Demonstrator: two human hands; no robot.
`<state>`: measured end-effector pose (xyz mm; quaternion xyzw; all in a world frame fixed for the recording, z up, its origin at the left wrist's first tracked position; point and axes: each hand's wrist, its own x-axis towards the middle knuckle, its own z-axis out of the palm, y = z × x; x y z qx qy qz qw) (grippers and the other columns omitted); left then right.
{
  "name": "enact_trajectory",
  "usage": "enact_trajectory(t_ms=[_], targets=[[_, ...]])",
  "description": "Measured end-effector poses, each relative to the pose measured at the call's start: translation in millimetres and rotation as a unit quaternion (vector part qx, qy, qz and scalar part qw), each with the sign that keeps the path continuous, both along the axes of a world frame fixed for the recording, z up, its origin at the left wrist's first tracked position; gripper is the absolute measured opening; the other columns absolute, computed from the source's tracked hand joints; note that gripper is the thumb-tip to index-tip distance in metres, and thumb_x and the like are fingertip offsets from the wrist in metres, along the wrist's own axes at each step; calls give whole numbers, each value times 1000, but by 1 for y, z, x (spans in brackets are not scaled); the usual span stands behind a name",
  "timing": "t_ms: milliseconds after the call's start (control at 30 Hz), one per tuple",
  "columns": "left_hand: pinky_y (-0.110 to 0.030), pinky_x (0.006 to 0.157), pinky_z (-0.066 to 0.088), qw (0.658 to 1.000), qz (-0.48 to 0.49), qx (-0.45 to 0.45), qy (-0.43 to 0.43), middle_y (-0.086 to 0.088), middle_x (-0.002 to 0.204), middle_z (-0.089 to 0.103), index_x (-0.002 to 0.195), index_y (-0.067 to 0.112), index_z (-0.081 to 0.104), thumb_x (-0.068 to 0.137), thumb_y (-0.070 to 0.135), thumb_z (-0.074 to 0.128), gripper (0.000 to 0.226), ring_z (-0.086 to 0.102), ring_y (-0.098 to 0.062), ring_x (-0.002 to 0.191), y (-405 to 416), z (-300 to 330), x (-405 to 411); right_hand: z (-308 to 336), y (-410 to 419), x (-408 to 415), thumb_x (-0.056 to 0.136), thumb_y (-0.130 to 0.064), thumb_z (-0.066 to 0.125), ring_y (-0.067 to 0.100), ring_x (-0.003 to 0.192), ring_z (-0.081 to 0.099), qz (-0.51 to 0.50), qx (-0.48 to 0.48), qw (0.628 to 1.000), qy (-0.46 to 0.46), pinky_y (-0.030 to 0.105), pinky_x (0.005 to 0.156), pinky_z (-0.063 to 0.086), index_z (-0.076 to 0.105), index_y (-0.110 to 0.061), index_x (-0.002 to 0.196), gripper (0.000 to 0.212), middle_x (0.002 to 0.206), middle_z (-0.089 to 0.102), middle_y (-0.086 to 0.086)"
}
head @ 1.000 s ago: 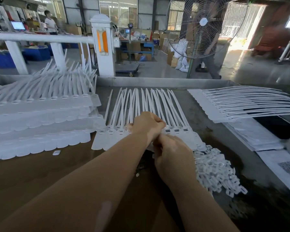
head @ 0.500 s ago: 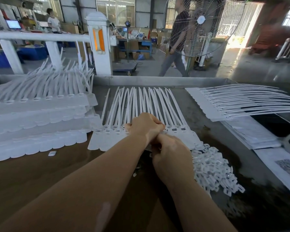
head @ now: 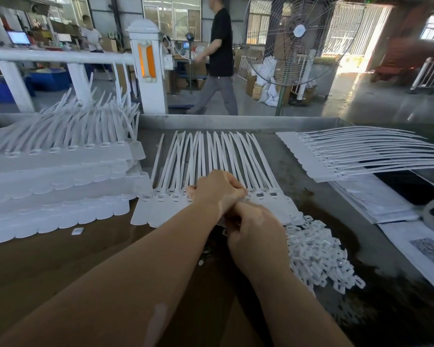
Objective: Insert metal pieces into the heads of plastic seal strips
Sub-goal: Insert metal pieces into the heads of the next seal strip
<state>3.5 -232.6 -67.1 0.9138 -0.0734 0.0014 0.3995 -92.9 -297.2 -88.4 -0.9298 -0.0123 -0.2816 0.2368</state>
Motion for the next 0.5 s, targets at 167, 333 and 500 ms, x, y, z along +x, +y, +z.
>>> enact_trajectory(t_ms=[167, 333, 500], targets=[[-40, 105, 34, 997, -10, -66, 37, 5, 93, 71, 82, 28, 72, 81, 28, 69, 3, 59, -18, 103, 2, -2, 1, 1, 2, 0, 77, -5, 63, 10, 66, 43, -7, 13, 1000, -17, 21, 62, 29, 64, -10, 75, 5, 71, 64, 2], [-40, 104, 36, 998, -12, -45, 34, 6, 93, 70, 82, 27, 72, 80, 27, 69, 3, 59, -18, 102, 0, -1, 0, 0, 0, -1, 79, -6, 62, 15, 70, 51, -2, 13, 1000, -7, 21, 63, 30, 64, -10, 77, 5, 74, 65, 2], [-40, 103, 36, 999, -13, -38, 30, 7, 87, 71, 72, 28, 71, 78, 25, 72, 6, 60, -17, 99, 0, 1, -1, -1, -1, -1, 83, -9, 58, 13, 74, 49, 4, 2, 1000, 3, 19, 66, 30, 65, -11, 83, 7, 79, 64, 0]])
